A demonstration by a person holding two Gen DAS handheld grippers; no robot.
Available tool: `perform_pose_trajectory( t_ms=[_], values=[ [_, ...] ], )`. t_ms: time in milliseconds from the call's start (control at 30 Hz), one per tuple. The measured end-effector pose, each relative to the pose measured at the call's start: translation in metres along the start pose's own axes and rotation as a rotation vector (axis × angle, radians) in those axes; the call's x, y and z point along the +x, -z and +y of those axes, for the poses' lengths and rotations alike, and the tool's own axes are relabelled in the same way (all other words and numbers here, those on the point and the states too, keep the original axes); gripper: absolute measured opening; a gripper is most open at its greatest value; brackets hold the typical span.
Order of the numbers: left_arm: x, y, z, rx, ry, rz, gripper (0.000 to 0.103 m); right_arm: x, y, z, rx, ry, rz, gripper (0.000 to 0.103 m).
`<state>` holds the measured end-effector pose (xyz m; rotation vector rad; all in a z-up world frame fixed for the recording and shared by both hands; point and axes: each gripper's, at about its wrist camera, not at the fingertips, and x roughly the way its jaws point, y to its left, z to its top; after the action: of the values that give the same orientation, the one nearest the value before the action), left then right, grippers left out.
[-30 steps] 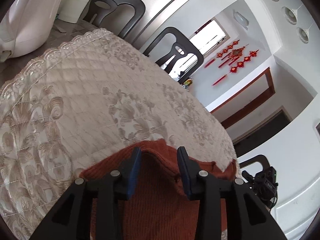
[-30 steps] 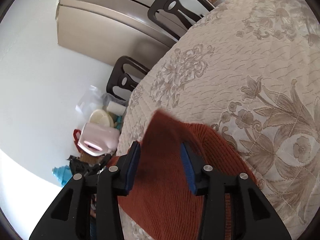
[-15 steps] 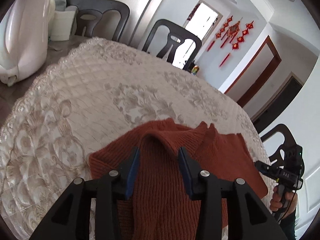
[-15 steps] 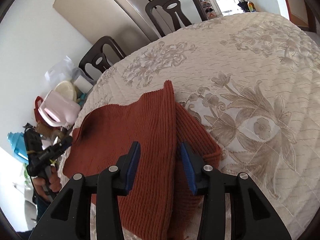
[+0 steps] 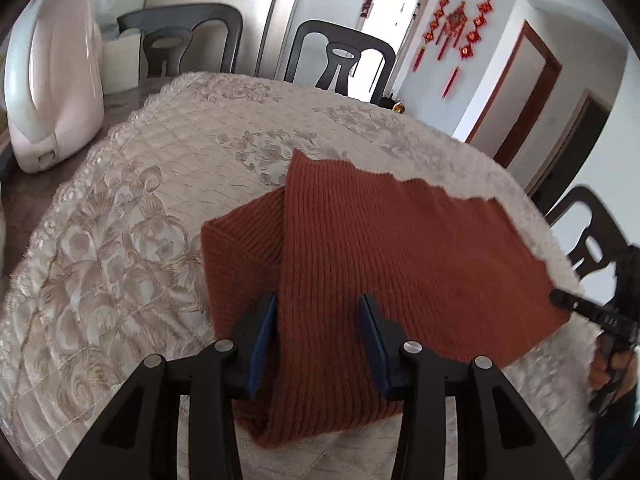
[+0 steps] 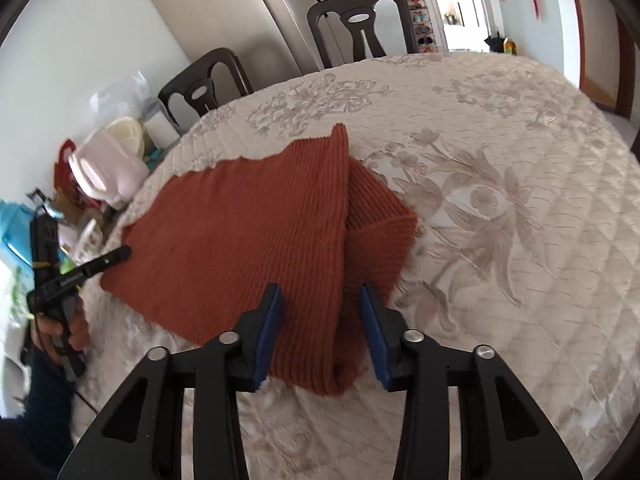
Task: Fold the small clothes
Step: 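Lay the hem down on the sweater and open both grippers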
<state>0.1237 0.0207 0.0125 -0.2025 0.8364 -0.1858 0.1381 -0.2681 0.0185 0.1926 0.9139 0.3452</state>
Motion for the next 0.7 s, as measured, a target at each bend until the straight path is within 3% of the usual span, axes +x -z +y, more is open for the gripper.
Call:
perform_pose_trajectory(
  t_ms=[67, 333, 433, 600, 700],
  values=[
    [-0.003, 0.002, -0.004, 0.017, -0.021, 0.002, 0.044, -0.003, 0.005, 0.003, -0.030, 0.053, -0.006, 0.027],
    [-0.022, 0.007, -0.013, 0.033, -0.073, -0.021, 0.044, -0.023, 0.008, 0.011, -0.048, 0.106, -0.041, 0.028],
    [-0.036, 0.010, -0.028, 0.058, -0.083, -0.060, 0.044, -0.032, 0.008, 0.028, -0.091, 0.085, -0.083, 0.028],
    [-0.036, 0.012, -0.069, 0.120, 0.004, -0.074, 0.044, -0.015, 0.012, 0.063, -0.168, 0.016, -0.064, 0.027],
    [-0.025, 0.013, -0.091, 0.170, 0.023, -0.051, 0.044, 0.003, 0.017, 0.077, -0.200, 0.019, -0.039, 0.027]
  ],
)
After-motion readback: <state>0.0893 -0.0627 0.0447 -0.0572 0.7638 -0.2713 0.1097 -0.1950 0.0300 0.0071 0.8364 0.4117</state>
